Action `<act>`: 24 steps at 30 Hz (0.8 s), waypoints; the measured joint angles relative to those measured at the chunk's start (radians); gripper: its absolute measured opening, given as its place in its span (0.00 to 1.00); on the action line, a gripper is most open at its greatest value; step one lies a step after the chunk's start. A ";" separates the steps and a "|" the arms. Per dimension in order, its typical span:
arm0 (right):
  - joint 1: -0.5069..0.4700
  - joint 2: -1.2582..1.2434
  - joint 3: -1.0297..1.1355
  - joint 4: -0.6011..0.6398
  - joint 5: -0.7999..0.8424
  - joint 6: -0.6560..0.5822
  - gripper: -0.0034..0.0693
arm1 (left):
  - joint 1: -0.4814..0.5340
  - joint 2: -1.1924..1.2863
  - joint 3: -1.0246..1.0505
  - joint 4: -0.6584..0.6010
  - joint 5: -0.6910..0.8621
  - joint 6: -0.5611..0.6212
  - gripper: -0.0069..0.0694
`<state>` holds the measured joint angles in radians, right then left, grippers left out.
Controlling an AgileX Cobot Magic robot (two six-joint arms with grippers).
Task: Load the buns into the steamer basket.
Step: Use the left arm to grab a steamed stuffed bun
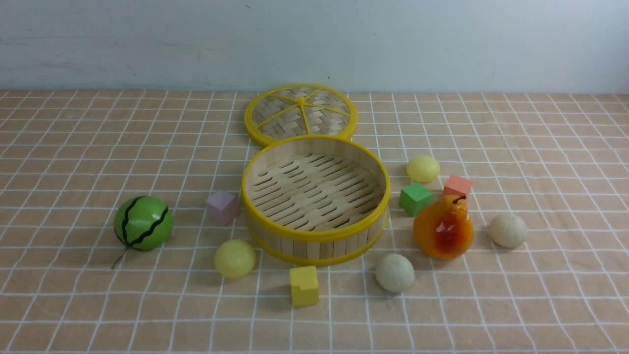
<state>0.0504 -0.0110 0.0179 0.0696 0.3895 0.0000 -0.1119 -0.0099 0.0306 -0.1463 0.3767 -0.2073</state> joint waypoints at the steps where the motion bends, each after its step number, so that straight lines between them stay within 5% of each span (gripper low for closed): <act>1: 0.000 0.000 0.000 0.000 0.000 0.000 0.38 | 0.000 0.000 0.000 0.000 0.000 0.000 0.40; 19: 0.000 0.000 0.000 0.000 0.000 0.000 0.38 | 0.000 0.000 0.000 -0.009 -0.010 -0.003 0.40; 24: 0.000 0.000 0.000 0.002 0.000 0.000 0.38 | 0.000 0.000 0.000 -0.223 -0.124 -0.104 0.40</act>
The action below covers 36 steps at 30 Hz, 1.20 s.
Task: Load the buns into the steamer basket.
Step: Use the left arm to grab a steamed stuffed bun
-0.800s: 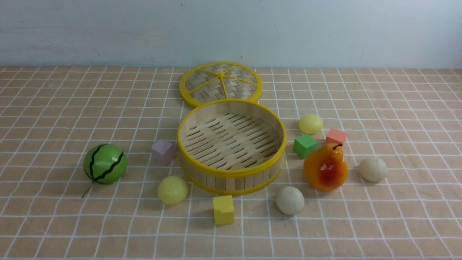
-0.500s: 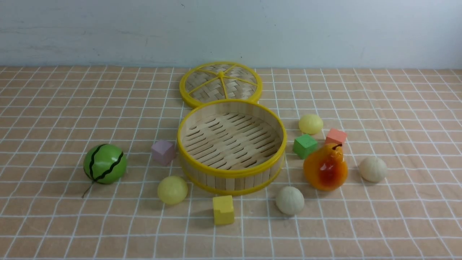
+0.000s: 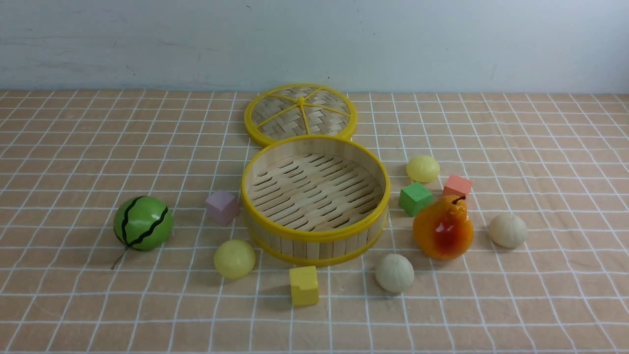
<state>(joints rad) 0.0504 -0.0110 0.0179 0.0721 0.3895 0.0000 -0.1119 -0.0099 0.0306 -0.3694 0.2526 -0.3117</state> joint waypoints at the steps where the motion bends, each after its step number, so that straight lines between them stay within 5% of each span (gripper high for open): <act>1: 0.000 0.000 0.000 0.000 0.000 0.000 0.38 | 0.000 0.000 0.000 -0.103 -0.052 -0.047 0.40; 5: 0.000 0.000 0.000 0.000 0.000 0.000 0.38 | 0.000 0.000 0.000 -0.303 -0.181 -0.102 0.40; 9: 0.000 0.000 0.000 0.000 0.000 0.000 0.38 | 0.000 0.000 -0.014 -0.336 -0.197 -0.102 0.36; 15: 0.000 0.000 0.000 0.000 0.000 0.000 0.38 | 0.000 0.085 -0.316 -0.160 0.242 0.023 0.07; 23: 0.000 0.000 0.000 -0.001 0.000 0.000 0.38 | 0.000 0.647 -0.699 0.187 0.773 0.056 0.07; 27: 0.000 0.000 0.000 -0.002 0.000 0.000 0.38 | 0.000 0.877 -0.775 0.219 0.763 0.107 0.07; 30: 0.000 0.000 0.000 -0.001 0.000 0.000 0.38 | -0.025 1.073 -0.841 0.126 0.703 0.189 0.07; 36: 0.000 0.000 0.000 -0.001 0.000 0.000 0.38 | -0.231 1.283 -0.920 0.098 0.610 0.234 0.07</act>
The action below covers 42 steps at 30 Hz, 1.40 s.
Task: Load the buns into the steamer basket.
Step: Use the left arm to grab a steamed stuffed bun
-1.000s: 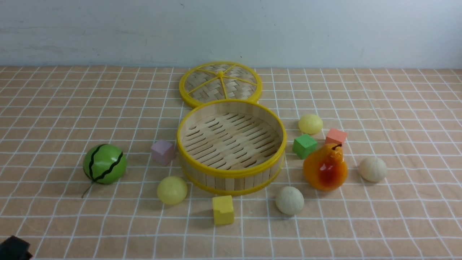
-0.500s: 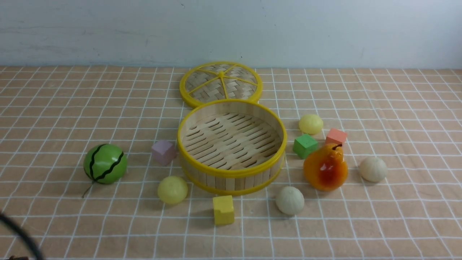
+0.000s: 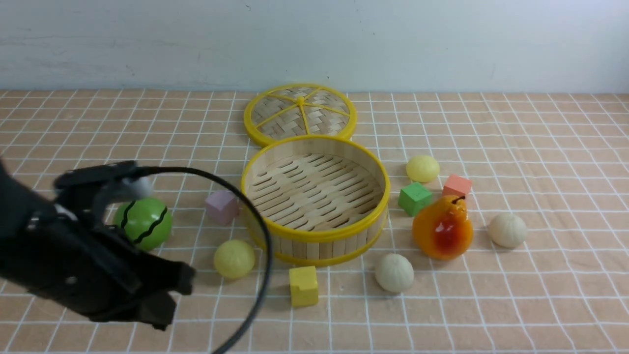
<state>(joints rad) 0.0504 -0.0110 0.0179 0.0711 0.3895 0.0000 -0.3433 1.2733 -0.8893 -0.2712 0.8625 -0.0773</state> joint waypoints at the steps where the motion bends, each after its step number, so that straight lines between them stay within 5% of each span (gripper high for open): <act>1: 0.000 0.000 0.000 0.000 0.000 0.000 0.38 | -0.031 0.048 -0.025 0.024 -0.022 -0.007 0.07; 9: 0.000 0.000 0.000 0.001 0.000 0.000 0.38 | -0.061 0.282 -0.189 0.179 -0.172 -0.025 0.10; 16: 0.000 0.000 0.000 0.001 0.000 0.000 0.38 | -0.061 0.482 -0.317 0.214 -0.234 0.022 0.38; 22: 0.000 0.000 0.000 0.001 0.000 0.000 0.38 | -0.061 0.559 -0.333 0.262 -0.286 0.028 0.47; 33: 0.000 0.000 0.000 0.000 0.000 0.000 0.38 | -0.061 0.621 -0.339 0.306 -0.332 0.028 0.31; 37: 0.000 0.000 0.000 0.001 0.000 0.000 0.38 | -0.061 0.611 -0.363 0.306 -0.244 0.028 0.08; 42: 0.000 0.000 0.000 0.001 0.000 0.000 0.38 | -0.061 0.517 -0.438 0.280 -0.086 0.012 0.07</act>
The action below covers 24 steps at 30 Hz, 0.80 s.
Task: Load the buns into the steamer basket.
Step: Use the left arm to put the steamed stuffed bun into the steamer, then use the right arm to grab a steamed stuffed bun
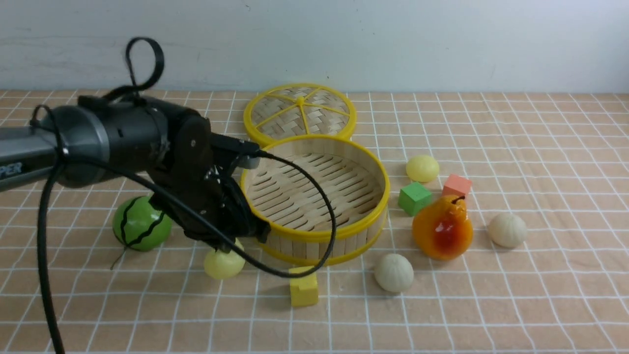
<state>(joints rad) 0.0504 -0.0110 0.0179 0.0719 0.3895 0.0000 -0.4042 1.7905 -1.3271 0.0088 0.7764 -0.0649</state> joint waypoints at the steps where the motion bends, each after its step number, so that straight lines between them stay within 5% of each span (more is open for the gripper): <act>1: 0.000 0.000 0.000 0.000 0.000 0.000 0.38 | 0.000 -0.005 -0.004 -0.009 0.005 0.000 0.07; 13: 0.000 0.000 0.000 0.000 0.000 0.000 0.38 | -0.002 0.122 -0.203 -0.171 -0.193 0.219 0.10; 19: 0.000 0.000 0.000 0.000 0.000 0.000 0.38 | -0.002 0.244 -0.243 -0.134 -0.212 0.227 0.40; 24: 0.000 0.000 0.000 0.000 0.000 0.000 0.38 | -0.002 0.206 -0.318 -0.133 -0.120 0.132 0.80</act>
<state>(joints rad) 0.0504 -0.0110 0.0179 0.0719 0.3895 0.0000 -0.4058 1.9961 -1.6454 -0.1238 0.6566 0.0671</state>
